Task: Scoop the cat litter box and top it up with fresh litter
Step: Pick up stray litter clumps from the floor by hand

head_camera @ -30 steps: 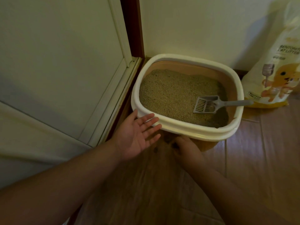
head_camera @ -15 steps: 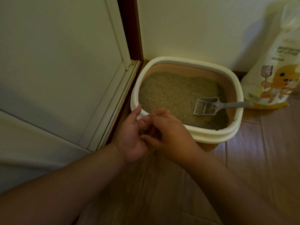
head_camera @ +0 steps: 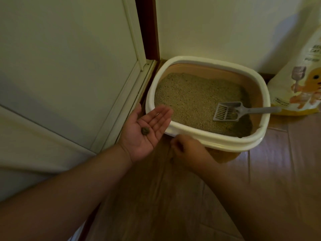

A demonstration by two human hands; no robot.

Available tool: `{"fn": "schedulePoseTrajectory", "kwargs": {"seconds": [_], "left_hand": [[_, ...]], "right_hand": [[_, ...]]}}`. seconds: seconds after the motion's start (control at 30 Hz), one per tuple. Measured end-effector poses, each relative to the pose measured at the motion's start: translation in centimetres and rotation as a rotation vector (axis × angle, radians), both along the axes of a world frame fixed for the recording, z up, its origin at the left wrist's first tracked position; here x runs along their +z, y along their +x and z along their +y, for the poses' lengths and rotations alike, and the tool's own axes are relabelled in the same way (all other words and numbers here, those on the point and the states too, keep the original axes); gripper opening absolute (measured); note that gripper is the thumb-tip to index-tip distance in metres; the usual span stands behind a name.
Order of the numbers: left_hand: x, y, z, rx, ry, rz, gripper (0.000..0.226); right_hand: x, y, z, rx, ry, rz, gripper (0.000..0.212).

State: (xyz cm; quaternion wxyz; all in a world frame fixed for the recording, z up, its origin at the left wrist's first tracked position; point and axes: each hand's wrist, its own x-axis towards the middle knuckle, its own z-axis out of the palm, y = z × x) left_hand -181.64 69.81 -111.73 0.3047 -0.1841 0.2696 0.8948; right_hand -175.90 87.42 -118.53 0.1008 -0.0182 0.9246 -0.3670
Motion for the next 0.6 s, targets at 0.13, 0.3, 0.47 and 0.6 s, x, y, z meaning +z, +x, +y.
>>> {"fn": "schedulePoseTrajectory", "kwargs": {"seconds": [0.13,0.3,0.47,0.6], "left_hand": [[-0.1,0.3,0.2,-0.022,-0.019,0.0,0.068],[0.1,0.3,0.2,-0.023,-0.01,-0.007,0.067],[0.1,0.3,0.4,-0.039,0.023,-0.004,0.068],[-0.1,0.4,0.3,-0.041,0.033,-0.005,0.07]], "right_hand": [[-5.7,1.0,-0.8,0.114,0.201,-0.082,0.014],[-8.4,1.0,-1.9,0.195,0.315,-0.077,0.025],[-9.5,1.2,-2.3,0.168,0.259,-0.059,0.026],[-7.9,1.2,-1.8,0.076,0.181,-0.039,0.013]]}}
